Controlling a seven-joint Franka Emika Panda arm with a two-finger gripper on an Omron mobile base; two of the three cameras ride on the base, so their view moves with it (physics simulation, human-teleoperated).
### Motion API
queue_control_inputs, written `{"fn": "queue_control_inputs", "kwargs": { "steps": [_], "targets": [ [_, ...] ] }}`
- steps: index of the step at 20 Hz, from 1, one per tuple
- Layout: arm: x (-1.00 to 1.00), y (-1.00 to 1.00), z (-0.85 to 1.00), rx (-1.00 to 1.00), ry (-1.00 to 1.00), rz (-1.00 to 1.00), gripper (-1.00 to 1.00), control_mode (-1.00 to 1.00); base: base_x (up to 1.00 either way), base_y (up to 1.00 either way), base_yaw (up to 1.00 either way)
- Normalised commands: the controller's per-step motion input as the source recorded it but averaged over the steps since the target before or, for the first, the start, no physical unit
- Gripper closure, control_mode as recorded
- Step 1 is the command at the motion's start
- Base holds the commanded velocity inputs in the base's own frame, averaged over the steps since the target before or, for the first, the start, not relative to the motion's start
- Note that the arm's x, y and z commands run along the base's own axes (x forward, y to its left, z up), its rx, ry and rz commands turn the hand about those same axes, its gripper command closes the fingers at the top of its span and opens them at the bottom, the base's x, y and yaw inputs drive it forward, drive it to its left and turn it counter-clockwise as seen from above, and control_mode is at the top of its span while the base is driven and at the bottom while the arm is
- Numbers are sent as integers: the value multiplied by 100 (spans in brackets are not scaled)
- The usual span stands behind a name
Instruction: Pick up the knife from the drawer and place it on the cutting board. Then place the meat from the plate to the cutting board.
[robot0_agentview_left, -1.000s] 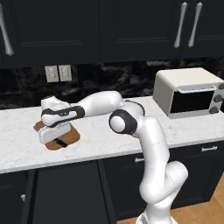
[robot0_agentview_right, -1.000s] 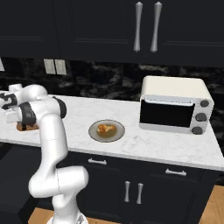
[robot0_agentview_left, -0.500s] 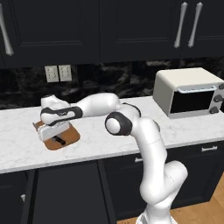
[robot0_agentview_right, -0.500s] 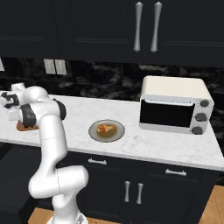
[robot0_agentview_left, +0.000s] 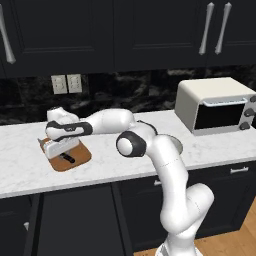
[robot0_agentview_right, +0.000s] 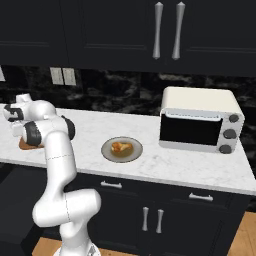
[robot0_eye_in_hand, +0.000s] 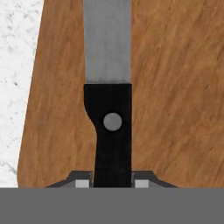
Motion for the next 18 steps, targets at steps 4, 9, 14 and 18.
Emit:
{"fn": "queue_control_inputs", "kwargs": {
  "steps": [4, 9, 14, 18],
  "targets": [
    [0, 0, 0, 0, 0, 0, -100, -100, 0, 0, 0],
    [-1, 0, 0, 0, 0, 0, -100, -100, 0, 0, 0],
    [-59, -15, 3, 1, -8, 0, -100, -100, 0, 0, 0],
    [-95, -35, 0, 2, -20, 0, -100, -100, 0, 0, 0]
  ]
}}
